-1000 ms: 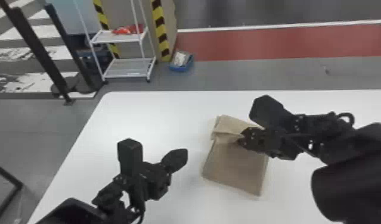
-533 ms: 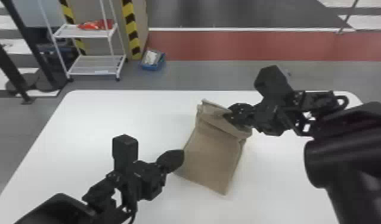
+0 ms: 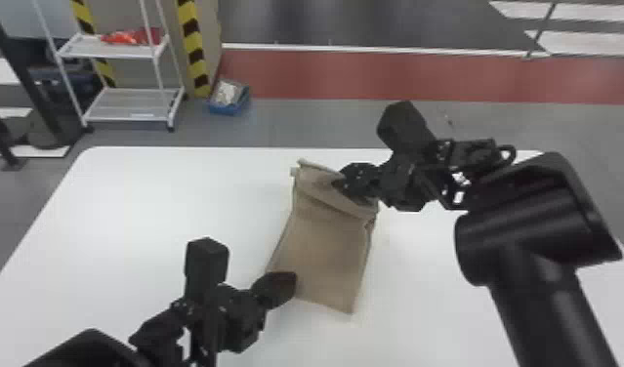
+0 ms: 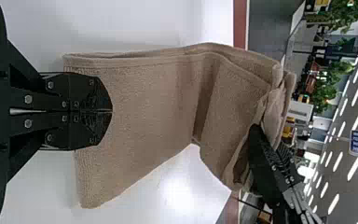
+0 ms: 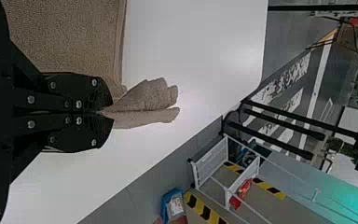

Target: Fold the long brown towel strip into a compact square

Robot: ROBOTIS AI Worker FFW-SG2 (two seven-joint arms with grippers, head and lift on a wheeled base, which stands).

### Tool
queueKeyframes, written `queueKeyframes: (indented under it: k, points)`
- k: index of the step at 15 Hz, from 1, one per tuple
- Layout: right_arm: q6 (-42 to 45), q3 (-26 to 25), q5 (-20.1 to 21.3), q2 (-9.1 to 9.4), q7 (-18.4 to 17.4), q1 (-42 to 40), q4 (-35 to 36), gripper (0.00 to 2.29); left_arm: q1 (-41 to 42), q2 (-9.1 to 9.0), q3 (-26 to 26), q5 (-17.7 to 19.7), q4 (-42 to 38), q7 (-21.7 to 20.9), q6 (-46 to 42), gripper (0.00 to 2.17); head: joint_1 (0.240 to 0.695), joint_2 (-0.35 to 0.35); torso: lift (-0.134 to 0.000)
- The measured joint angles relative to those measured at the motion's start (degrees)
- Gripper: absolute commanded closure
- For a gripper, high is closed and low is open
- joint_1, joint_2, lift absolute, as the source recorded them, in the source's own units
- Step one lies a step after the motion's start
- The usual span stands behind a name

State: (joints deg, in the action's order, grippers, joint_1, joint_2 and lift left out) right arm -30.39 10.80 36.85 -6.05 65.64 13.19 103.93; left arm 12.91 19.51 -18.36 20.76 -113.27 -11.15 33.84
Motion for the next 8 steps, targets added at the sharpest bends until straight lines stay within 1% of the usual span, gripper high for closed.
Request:
queueKeyframes:
  k: [4,8]
  points:
    - [2.5,1.46,-0.11,1.73,-0.09,1.71,-2.79,1.18,0.09,-0.11,-1.69,-1.39,0.3,0.41,0.18,1.2,0.695,-0.008,-0.124]
    - [4.16,2.99,-0.69,3.25,0.68,2.79,-4.36,1.18,-0.19,-0.5,-2.27,-1.62,1.04,0.49,0.06,1.2,0.695,0.018,-0.124]
